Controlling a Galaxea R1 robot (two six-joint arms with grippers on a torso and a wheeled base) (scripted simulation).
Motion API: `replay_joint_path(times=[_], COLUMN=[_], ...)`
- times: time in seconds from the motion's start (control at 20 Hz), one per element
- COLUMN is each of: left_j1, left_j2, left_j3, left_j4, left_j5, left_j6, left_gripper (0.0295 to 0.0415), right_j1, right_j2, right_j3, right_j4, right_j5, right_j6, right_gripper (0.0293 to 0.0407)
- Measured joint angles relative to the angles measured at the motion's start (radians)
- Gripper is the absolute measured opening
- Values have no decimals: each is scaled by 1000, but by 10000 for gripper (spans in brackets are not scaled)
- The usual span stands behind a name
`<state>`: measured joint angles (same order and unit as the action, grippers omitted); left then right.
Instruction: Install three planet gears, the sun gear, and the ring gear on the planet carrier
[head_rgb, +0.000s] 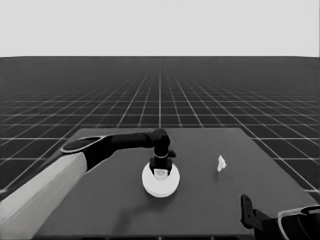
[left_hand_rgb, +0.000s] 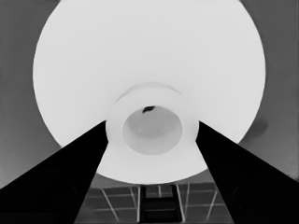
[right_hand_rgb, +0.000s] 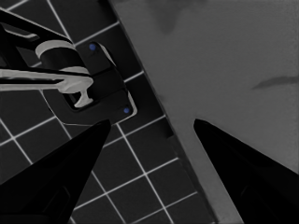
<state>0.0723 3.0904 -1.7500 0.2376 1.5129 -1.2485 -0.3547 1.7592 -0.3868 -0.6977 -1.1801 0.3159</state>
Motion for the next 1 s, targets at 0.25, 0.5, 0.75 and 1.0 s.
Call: replay_joint_path(times=[0.25,0.5,0.75,1.0], left_j1=[1,7,7,8], left_j2=[0,-1,-1,-1], left_j3=[0,-1,-1,-1], left_j4=[0,0,0,0], left_j5=[0,0,0,0], left_j6=[44,87,131,175], left_gripper=[349,349,349,349], right_j1=[0,0,0,0], right_j2=[0,0,0,0], right_j3=[0,0,0,0], right_j4=[0,0,0,0], right_j5=[0,0,0,0], right_j6=[0,0,0,0], right_gripper=[385,385,385,385])
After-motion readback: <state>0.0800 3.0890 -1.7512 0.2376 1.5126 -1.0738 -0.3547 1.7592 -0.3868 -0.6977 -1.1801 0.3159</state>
